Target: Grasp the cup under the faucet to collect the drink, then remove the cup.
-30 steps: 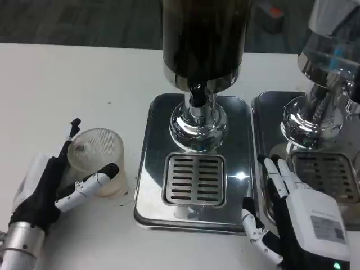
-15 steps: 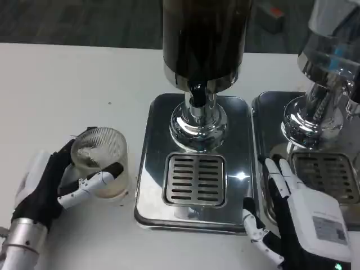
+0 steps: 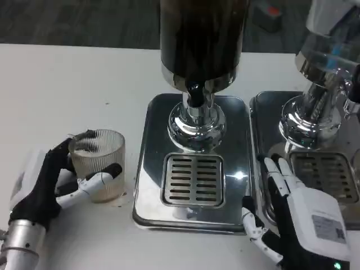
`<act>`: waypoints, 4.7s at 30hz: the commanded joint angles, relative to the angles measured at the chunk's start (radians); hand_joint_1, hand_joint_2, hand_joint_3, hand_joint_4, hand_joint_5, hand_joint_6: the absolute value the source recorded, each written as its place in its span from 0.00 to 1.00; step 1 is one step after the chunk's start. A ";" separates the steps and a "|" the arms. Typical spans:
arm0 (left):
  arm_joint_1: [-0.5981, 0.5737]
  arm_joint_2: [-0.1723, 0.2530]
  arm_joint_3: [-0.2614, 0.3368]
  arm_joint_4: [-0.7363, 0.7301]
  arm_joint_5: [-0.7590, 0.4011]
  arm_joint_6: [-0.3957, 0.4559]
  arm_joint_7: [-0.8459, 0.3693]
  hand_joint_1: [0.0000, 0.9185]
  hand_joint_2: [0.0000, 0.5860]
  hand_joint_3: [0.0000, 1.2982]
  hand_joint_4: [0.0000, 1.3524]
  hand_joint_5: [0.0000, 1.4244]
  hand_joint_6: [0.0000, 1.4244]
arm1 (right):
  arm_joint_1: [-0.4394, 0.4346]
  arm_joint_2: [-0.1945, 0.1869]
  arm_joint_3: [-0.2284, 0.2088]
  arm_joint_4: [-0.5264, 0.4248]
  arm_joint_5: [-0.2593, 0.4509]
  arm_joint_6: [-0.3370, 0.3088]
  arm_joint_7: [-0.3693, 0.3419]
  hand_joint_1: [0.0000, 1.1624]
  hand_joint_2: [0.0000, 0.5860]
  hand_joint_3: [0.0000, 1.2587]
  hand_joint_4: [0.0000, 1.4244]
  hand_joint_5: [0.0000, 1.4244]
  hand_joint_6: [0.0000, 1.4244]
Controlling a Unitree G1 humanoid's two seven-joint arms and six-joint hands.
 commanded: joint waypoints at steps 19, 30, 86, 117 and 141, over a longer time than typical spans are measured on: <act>0.005 -0.006 0.014 -0.045 0.062 -0.058 0.174 0.50 0.21 0.35 0.39 0.56 0.66 | -0.009 -0.001 -0.010 0.010 0.012 -0.001 -0.016 0.22 0.83 0.08 0.03 0.11 0.19; -0.022 -0.027 -0.028 -0.079 0.115 -0.088 0.183 0.48 0.19 0.36 0.39 0.56 0.66 | -0.004 -0.002 -0.012 0.002 0.004 0.002 -0.023 0.22 0.83 0.07 0.02 0.10 0.17; -0.231 -0.140 -0.368 0.097 0.404 0.044 0.516 0.00 0.04 0.17 0.19 0.35 0.31 | 0.052 0.017 -0.013 -0.082 -0.049 0.070 -0.038 0.22 0.83 0.05 0.00 0.05 0.13; 0.045 0.104 -0.123 -0.314 0.165 -0.144 0.233 0.00 0.09 0.01 0.00 0.11 0.09 | -0.035 -0.128 -0.037 -0.079 -0.088 0.055 0.077 0.17 0.90 0.04 0.00 0.01 0.05; -0.028 0.083 -0.097 -0.597 -0.415 -0.185 -0.564 0.00 0.17 0.00 0.00 0.00 0.00 | -0.076 -0.093 -0.024 -0.049 -0.088 0.069 0.112 0.17 0.91 0.04 0.00 0.00 0.03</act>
